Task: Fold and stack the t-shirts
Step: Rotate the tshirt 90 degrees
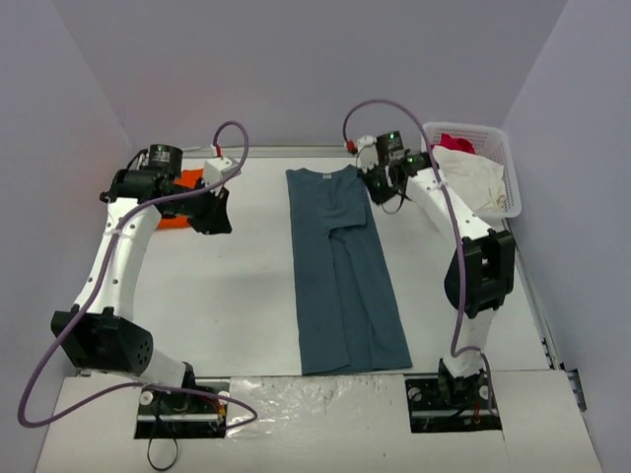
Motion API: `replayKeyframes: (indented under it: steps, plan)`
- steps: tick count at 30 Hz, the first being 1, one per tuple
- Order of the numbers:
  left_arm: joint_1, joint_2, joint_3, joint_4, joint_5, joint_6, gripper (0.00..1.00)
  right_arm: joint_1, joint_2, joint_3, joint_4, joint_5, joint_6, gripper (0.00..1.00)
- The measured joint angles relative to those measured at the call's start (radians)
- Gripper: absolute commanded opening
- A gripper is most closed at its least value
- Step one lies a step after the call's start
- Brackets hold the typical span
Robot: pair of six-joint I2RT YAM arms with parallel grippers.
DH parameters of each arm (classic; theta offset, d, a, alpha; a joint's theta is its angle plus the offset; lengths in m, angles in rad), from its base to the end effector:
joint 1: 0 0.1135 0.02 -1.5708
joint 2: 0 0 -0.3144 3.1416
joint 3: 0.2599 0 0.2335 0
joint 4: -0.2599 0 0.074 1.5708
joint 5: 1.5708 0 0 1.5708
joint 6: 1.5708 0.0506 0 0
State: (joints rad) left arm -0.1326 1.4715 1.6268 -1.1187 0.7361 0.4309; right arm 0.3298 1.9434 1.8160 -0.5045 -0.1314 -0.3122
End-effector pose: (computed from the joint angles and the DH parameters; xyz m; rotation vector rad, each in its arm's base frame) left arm 0.2593 -0.0689 0.4290 0.9192 2.1618 -0.7807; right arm 0.4388 0.1572 0.3638 -0.7636 2.0639 0.1545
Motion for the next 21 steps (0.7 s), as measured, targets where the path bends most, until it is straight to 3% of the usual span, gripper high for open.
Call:
replayKeyframes:
  steps: [8,15,21]
  plan:
    - [0.013,-0.006,-0.101,-0.008,0.007,-0.009,0.02,0.146,-0.122,-0.348,-0.148,-0.099,-0.049,0.00]
    - [0.015,-0.058,-0.232,0.031,-0.087,-0.033,0.02,0.243,-0.218,-0.458,-0.167,-0.140,-0.057,0.00]
    - [0.040,-0.150,-0.285,0.082,-0.142,-0.050,0.02,0.248,-0.161,-0.531,-0.166,-0.143,-0.072,0.00]
